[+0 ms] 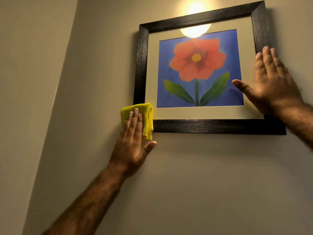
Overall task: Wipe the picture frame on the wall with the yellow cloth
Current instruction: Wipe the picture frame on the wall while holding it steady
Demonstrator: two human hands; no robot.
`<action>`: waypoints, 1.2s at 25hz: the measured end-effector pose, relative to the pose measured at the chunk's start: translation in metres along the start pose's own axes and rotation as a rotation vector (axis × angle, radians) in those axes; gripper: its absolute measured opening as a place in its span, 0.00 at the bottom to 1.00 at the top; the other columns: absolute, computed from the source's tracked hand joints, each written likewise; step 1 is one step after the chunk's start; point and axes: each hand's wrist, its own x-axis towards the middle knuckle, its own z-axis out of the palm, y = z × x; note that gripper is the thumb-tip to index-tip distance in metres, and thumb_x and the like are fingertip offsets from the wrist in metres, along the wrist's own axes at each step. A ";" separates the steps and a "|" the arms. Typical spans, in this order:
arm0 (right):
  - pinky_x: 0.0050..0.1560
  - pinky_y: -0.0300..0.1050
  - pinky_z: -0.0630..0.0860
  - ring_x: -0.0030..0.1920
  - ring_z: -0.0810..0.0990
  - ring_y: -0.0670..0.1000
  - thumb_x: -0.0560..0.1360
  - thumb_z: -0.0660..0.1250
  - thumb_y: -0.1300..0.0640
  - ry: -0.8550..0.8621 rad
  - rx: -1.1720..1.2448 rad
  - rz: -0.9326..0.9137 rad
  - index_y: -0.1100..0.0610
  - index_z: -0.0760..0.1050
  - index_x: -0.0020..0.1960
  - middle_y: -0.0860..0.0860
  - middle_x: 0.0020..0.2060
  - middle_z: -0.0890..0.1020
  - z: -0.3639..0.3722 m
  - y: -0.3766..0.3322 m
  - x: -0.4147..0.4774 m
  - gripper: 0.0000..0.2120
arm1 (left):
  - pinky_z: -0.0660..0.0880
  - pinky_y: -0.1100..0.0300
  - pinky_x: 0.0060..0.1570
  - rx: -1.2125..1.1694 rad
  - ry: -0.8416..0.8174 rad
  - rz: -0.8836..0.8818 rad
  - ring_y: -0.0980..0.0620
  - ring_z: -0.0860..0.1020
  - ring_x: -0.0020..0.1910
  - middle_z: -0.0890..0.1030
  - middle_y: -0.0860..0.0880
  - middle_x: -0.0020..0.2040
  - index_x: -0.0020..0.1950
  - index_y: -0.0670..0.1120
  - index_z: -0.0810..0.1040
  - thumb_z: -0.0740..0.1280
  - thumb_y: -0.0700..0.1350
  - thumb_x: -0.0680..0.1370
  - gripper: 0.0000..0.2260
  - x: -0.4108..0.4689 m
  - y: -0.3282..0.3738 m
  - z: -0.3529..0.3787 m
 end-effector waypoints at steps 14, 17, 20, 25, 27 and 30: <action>0.81 0.52 0.47 0.84 0.46 0.56 0.75 0.44 0.23 0.013 -0.020 -0.002 0.62 0.46 0.83 0.58 0.84 0.48 0.003 0.002 0.002 0.53 | 0.40 0.46 0.81 -0.056 -0.064 -0.126 0.48 0.39 0.82 0.39 0.45 0.83 0.82 0.42 0.40 0.39 0.73 0.76 0.44 0.256 -0.024 -0.067; 0.82 0.53 0.47 0.84 0.46 0.55 0.75 0.44 0.23 0.003 -0.035 0.001 0.62 0.46 0.83 0.58 0.84 0.47 0.002 0.000 0.001 0.52 | 0.40 0.47 0.81 -0.067 -0.044 -0.106 0.49 0.39 0.82 0.40 0.46 0.84 0.82 0.43 0.40 0.39 0.74 0.74 0.46 0.243 -0.025 -0.063; 0.82 0.52 0.46 0.84 0.45 0.56 0.75 0.45 0.24 -0.006 -0.032 -0.001 0.62 0.46 0.83 0.58 0.84 0.47 0.000 -0.001 0.001 0.52 | 0.39 0.48 0.81 -0.094 -0.053 -0.065 0.50 0.38 0.82 0.38 0.47 0.83 0.82 0.44 0.39 0.35 0.79 0.67 0.53 0.211 -0.024 -0.060; 0.82 0.52 0.47 0.84 0.46 0.56 0.75 0.45 0.24 -0.002 -0.028 -0.001 0.63 0.46 0.83 0.59 0.83 0.48 0.000 -0.001 0.000 0.52 | 0.41 0.50 0.81 -0.053 -0.082 -0.049 0.51 0.36 0.82 0.36 0.48 0.83 0.82 0.44 0.38 0.35 0.78 0.70 0.51 0.133 -0.018 -0.040; 0.82 0.52 0.47 0.84 0.46 0.56 0.76 0.45 0.24 -0.005 -0.028 0.002 0.62 0.46 0.83 0.59 0.83 0.48 0.000 -0.001 0.000 0.52 | 0.40 0.51 0.81 -0.022 -0.087 -0.046 0.54 0.34 0.81 0.34 0.50 0.82 0.82 0.46 0.37 0.36 0.77 0.72 0.48 0.092 -0.015 -0.027; 0.82 0.51 0.46 0.84 0.46 0.56 0.76 0.45 0.24 -0.010 -0.028 0.008 0.63 0.46 0.83 0.59 0.83 0.48 -0.001 -0.003 -0.001 0.52 | 0.40 0.53 0.79 0.002 -0.080 -0.037 0.57 0.32 0.80 0.32 0.53 0.82 0.81 0.49 0.35 0.39 0.76 0.74 0.45 0.049 -0.013 -0.014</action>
